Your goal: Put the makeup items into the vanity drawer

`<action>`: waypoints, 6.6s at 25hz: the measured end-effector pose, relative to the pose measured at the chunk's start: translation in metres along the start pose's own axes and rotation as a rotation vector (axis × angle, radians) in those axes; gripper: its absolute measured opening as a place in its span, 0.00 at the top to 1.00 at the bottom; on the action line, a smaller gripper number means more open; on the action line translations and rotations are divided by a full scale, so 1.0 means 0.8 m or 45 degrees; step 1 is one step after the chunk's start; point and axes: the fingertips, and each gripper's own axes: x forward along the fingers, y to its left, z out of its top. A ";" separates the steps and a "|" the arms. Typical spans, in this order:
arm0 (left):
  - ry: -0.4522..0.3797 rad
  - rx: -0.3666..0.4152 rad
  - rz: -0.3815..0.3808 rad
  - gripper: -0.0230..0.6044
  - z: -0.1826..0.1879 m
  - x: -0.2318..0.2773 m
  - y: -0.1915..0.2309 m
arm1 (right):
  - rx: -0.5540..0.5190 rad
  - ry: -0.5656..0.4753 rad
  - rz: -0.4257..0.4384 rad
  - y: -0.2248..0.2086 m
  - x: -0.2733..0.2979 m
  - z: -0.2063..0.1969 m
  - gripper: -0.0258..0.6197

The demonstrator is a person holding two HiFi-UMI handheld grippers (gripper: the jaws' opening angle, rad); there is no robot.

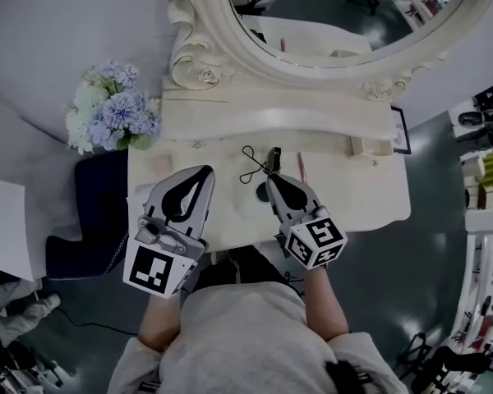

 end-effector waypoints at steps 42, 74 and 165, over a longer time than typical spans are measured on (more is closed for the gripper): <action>-0.201 -0.017 -0.305 0.94 0.049 0.056 -0.096 | 0.089 -0.373 -0.420 -0.067 -0.161 0.065 0.91; -0.193 0.023 -0.248 0.94 0.063 0.174 -0.206 | 0.129 -0.388 -0.470 -0.254 -0.264 0.073 0.91; -0.030 0.085 0.244 0.94 0.028 0.243 -0.183 | 0.001 0.773 -0.292 -0.516 -0.134 -0.064 0.91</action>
